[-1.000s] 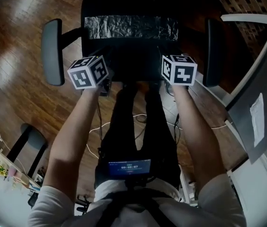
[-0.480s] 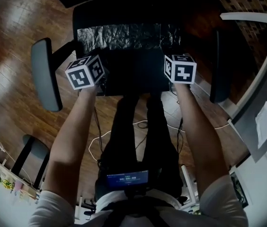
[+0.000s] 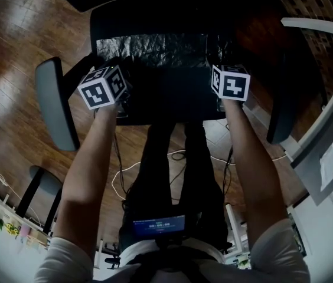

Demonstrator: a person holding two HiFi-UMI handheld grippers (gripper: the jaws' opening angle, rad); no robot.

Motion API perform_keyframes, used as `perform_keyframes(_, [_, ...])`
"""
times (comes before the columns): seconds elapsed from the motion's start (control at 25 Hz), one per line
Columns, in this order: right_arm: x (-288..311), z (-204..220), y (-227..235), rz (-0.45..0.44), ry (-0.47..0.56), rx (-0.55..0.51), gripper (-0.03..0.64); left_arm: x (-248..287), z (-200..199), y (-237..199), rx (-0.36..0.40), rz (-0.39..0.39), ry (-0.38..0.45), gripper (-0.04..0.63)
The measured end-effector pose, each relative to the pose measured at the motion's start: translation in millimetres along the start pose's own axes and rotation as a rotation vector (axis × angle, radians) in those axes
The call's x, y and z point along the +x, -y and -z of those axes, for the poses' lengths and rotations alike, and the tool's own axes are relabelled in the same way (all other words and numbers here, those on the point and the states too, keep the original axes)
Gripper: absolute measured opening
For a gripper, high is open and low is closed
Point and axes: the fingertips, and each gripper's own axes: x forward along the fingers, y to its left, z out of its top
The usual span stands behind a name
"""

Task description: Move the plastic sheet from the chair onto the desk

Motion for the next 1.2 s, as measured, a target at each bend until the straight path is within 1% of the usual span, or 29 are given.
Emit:
perform_keyframes(0.08, [5, 0, -2, -0.004, -0.010, -0.002, 0.313, 5, 1, -5, -0.010, -0.009, -0.002, 0.178])
perform_keyframes(0.16, [10, 5, -2, 0.003, -0.031, -0.014, 0.313, 9, 5, -10, -0.004, -0.019, -0.012, 0.178])
perform_keyframes(0.28, [13, 3, -6, 0.014, -0.020, -0.048, 0.313, 15, 10, -13, -0.006, -0.029, -0.030, 0.178])
perform_keyframes(0.32, [13, 1, -7, 0.018, -0.013, -0.058, 0.308, 16, 11, -13, -0.003, -0.031, -0.033, 0.172])
perform_keyframes(0.4, [11, -6, -12, 0.018, 0.009, -0.079, 0.296, 17, 13, -11, -0.001, -0.030, -0.043, 0.131])
perform_keyframes(0.48, [11, -4, -13, 0.024, 0.001, -0.096, 0.260, 19, 16, -13, -0.008, -0.035, -0.052, 0.071])
perform_keyframes(0.56, [13, 6, -13, 0.028, -0.027, -0.103, 0.200, 19, 16, -15, -0.013, -0.037, -0.056, 0.028])
perform_keyframes(0.68, [15, 14, -19, 0.008, -0.044, -0.110, 0.117, 19, 20, -15, -0.020, -0.019, -0.064, 0.009])
perform_keyframes(0.76, [16, 16, -24, -0.006, -0.047, -0.119, 0.078, 20, 22, -13, -0.023, -0.002, -0.058, 0.002])
perform_keyframes(0.92, [13, 8, -32, -0.024, -0.007, -0.116, 0.030, 18, 23, -11, 0.012, 0.003, -0.054, 0.003])
perform_keyframes(1.08, [13, 14, -28, -0.022, -0.027, -0.123, 0.023, 18, 22, -7, 0.027, 0.011, -0.052, 0.007])
perform_keyframes(1.12, [13, 12, -30, -0.029, -0.022, -0.121, 0.023, 17, 20, -5, 0.024, 0.018, -0.043, 0.042])
perform_keyframes(1.2, [13, 10, -31, -0.044, -0.013, -0.108, 0.023, 14, 15, 0, 0.018, 0.032, -0.022, 0.151])
